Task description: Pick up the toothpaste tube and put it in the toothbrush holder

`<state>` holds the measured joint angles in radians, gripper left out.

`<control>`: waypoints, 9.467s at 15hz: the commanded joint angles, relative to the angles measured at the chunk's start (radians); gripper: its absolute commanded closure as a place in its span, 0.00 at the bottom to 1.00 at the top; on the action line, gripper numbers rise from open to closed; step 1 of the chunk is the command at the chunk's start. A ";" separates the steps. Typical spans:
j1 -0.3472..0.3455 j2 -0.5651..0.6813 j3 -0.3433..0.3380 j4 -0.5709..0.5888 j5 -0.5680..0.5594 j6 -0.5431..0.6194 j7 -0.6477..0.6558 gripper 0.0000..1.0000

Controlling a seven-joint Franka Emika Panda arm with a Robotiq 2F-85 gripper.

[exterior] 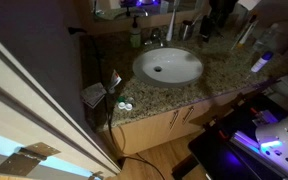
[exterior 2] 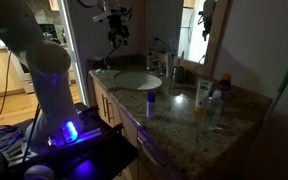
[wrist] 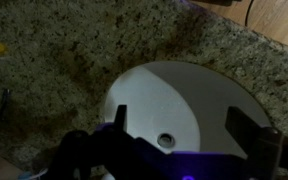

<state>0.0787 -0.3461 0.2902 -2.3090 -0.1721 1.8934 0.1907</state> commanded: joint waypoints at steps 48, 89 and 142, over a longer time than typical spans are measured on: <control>0.354 0.658 0.005 0.413 0.194 0.551 0.334 0.00; 0.332 0.568 0.017 0.062 0.160 0.903 0.027 0.00; 0.304 0.491 -0.061 0.155 0.066 1.047 -0.147 0.99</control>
<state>0.3812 0.3267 0.2621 -2.0583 -0.1008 2.9887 -0.0187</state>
